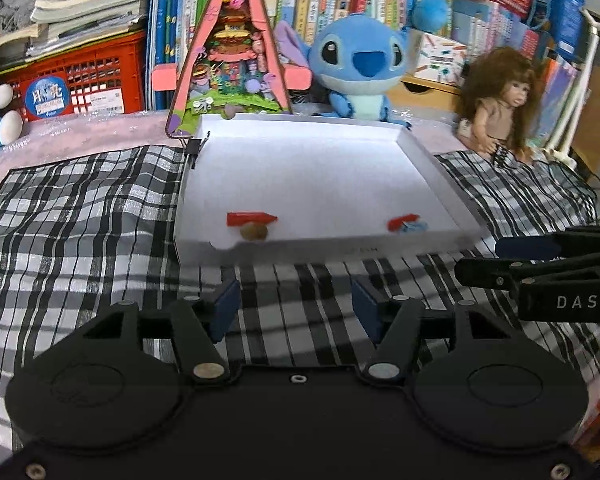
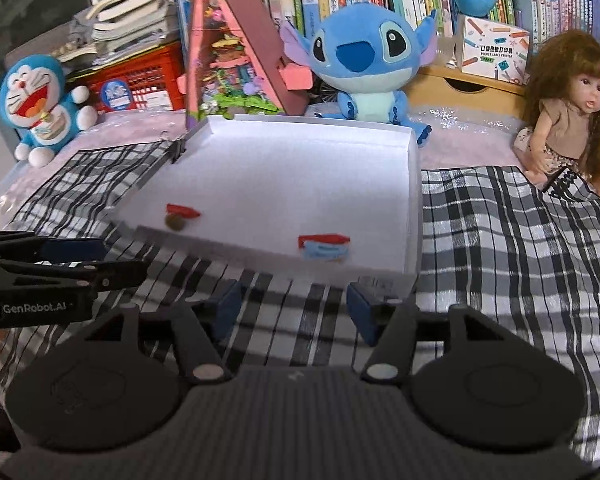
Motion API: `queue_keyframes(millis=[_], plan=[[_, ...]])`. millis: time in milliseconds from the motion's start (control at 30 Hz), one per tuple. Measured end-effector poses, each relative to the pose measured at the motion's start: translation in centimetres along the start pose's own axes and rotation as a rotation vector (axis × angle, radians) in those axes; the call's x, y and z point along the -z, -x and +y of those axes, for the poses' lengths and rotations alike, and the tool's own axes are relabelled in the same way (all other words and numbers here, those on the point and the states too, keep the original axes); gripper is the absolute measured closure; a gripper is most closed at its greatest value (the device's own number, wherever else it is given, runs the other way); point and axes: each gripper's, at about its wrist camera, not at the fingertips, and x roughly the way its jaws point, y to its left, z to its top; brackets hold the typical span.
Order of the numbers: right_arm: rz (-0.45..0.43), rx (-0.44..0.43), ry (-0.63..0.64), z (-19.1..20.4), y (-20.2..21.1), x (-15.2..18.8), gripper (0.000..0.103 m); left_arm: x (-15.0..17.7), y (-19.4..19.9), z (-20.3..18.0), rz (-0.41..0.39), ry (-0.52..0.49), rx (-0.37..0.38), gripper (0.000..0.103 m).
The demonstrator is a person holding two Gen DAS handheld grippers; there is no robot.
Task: Organize rigid objects
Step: 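Move both tools back from the tray toward the items on the cloth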
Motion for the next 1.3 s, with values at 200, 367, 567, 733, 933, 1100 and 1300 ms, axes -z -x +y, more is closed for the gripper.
queue_keyframes(millis=[200, 367, 567, 733, 933, 1100, 1300], plan=[[-0.036, -0.007, 0.024, 0.6, 2.3, 2.2, 0.028, 2.6, 2.0, -0.8, -0.029, -0.031, -0.004, 0.041], [-0.05, -0.016, 0.033, 0.7, 3.3, 4.0, 0.026, 4.5, 3.4, -1.0, -0.048, -0.039, -0.008, 0.039], [-0.062, -0.008, 0.048, 0.9, 3.9, 5.9, 0.025, 6.3, 4.3, -1.1, -0.061, -0.04, -0.011, 0.037], [-0.057, -0.004, 0.05, 0.8, 4.0, 7.2, 0.024, 7.5, 4.6, -1.2, -0.068, -0.049, -0.023, 0.036], [-0.055, 0.006, 0.053, 0.6, 4.1, 8.3, 0.023, 8.8, 4.6, -0.8, -0.053, -0.036, -0.028, 0.036], [-0.063, 0.013, 0.063, 0.6, 4.3, 9.1, 0.022, 9.6, 4.7, -0.5, -0.05, -0.024, -0.034, 0.036], [-0.058, 0.033, 0.083, 0.7, 4.2, 10.1, 0.022, 10.6, 5.0, -0.2, -0.044, -0.015, -0.032, 0.036]])
